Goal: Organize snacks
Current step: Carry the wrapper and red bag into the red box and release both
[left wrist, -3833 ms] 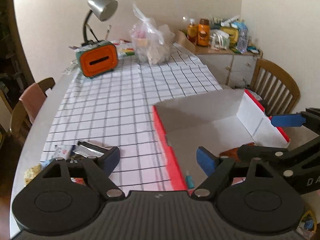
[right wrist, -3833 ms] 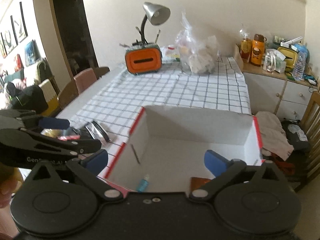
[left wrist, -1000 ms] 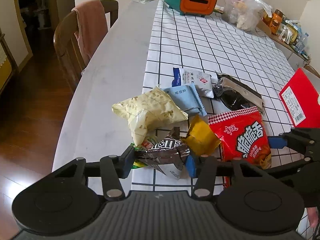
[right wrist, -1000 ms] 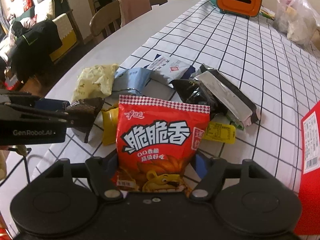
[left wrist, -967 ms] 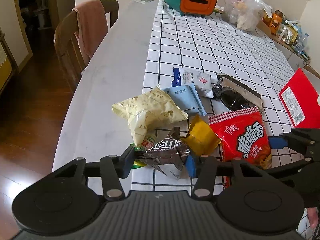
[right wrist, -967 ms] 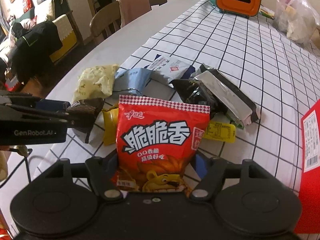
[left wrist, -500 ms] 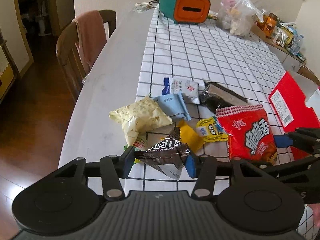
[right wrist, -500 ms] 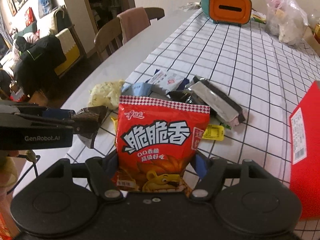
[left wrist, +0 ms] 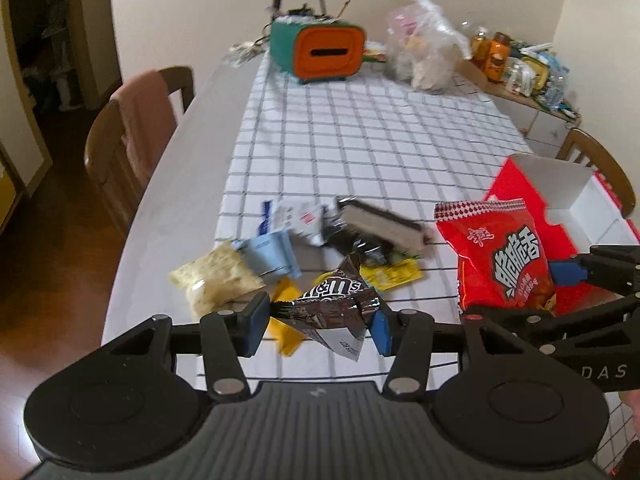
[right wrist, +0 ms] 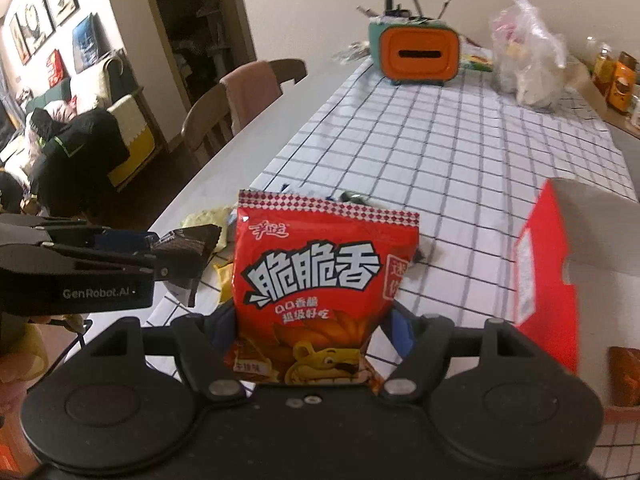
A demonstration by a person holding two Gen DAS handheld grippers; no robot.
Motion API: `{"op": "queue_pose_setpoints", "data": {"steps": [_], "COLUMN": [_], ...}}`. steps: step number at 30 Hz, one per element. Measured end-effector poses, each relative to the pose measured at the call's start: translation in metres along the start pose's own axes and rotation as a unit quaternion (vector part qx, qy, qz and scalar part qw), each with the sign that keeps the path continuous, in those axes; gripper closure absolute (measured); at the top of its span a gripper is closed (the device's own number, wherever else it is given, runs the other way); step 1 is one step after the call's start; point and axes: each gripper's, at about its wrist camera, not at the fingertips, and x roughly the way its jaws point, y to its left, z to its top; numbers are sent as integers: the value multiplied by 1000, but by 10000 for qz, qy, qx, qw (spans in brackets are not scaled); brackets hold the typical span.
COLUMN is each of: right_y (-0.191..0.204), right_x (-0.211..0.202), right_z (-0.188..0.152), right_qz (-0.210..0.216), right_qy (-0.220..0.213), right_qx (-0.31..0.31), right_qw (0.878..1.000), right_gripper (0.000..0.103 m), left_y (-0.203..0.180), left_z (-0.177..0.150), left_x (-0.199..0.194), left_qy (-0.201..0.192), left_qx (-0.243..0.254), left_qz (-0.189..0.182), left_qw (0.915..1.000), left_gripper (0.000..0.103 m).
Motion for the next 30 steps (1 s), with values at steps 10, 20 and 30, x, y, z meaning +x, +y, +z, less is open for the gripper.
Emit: {"op": "queue_pose_setpoints", "data": {"steps": [10, 20, 30], "right_y": [-56, -121, -197], "right_x": [-46, -81, -103], "right_z": [-10, -27, -35], "right_qz": [-220, -488, -767], "right_qy": [-182, -253, -245], "right_qx": [212, 437, 593], "right_qw": [9994, 9975, 9950], "right_gripper": [30, 30, 30], "left_y": [-72, -158, -238], "left_z": [16, 27, 38], "left_x": [-12, -5, 18], "left_qy": [-176, -237, -151], "left_qx": [418, 845, 1181], "left_qz": [-173, -382, -461], "left_qw": [9988, 9954, 9918], "left_gripper": [52, 52, 52]}}
